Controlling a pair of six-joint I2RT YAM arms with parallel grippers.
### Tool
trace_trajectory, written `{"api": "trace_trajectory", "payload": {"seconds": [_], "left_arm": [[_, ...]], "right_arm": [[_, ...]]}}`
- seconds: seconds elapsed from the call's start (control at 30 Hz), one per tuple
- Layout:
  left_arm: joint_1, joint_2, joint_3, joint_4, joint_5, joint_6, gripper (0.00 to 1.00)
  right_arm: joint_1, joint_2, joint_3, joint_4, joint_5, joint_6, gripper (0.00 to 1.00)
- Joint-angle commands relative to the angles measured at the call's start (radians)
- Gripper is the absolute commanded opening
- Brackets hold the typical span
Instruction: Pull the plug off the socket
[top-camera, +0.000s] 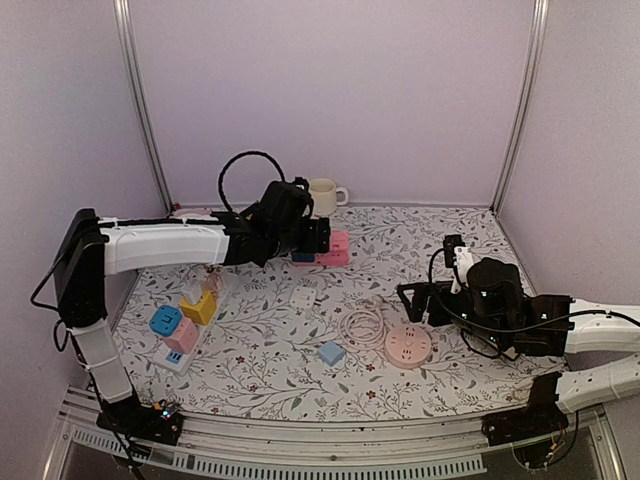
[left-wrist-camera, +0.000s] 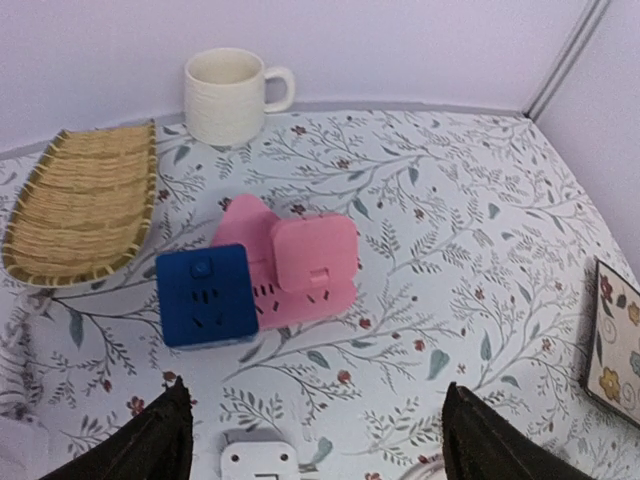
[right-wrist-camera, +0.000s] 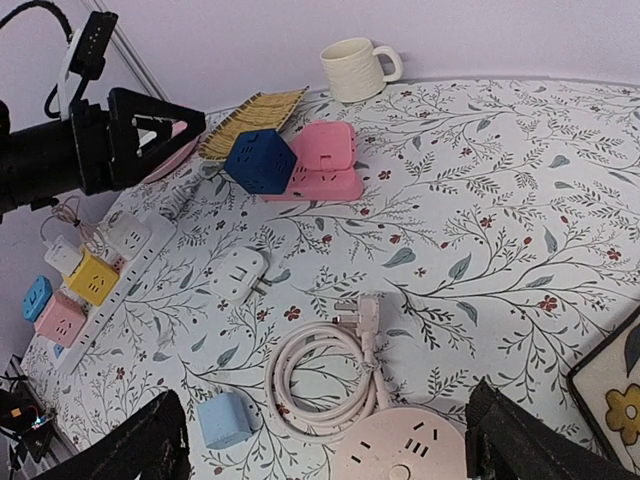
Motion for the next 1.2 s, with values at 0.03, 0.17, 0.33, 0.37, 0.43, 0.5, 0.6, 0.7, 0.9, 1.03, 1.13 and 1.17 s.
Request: {"api": "trace_trajectory", "payload": {"seconds": [0.03,0.17,0.33,0.37,0.43,0.5,0.6,0.7,0.9,1.03,1.13,1.17], "left_arm": [[0.068,0.093,0.113,-0.086,-0.102,0.046,0.86],[0.103,0.198,0.206,-0.118,-0.09,0.067,0.86],[0.124,0.302,0.306,-0.15,-0.115,0.069,0.85],[0.129,0.318,0.316,-0.147,-0.116,0.065,0.85],[0.137,0.343,0.334,-0.144,-0.131,0.061,0.85],[0.144,0.367,0.352,-0.14,-0.137,0.064,0.86],[0.155,0.409,0.392,-0.153,-0.126,0.065,0.86],[0.163,0.446,0.419,-0.16,-0.127,0.067,0.85],[0.18,0.478,0.422,-0.156,-0.091,0.059,0.76],[0.179,0.443,0.37,-0.128,-0.063,0.063,0.63],[0.175,0.377,0.295,-0.096,-0.047,0.066,0.51],[0.172,0.344,0.255,-0.078,-0.04,0.068,0.48]], "right_arm": [[-0.006,-0.008,0.018,-0.008,-0.012,0.006,0.99],[-0.006,-0.008,0.017,-0.008,-0.016,0.008,0.99],[-0.006,-0.006,0.016,-0.008,-0.022,0.014,0.99],[-0.005,-0.005,0.016,-0.008,-0.024,0.015,0.99],[-0.005,-0.005,0.014,-0.008,-0.027,0.016,0.99],[-0.005,-0.005,0.015,-0.008,-0.03,0.015,0.99],[-0.005,-0.005,0.012,-0.008,-0.031,0.016,0.99],[-0.005,-0.001,0.016,-0.008,-0.031,0.016,0.99],[-0.005,0.021,0.027,0.0,-0.041,0.016,0.99],[-0.006,0.045,0.044,0.011,-0.044,0.014,0.99],[-0.008,0.072,0.072,0.02,-0.062,0.005,0.99],[-0.009,0.085,0.085,0.021,-0.075,0.002,0.99]]}}
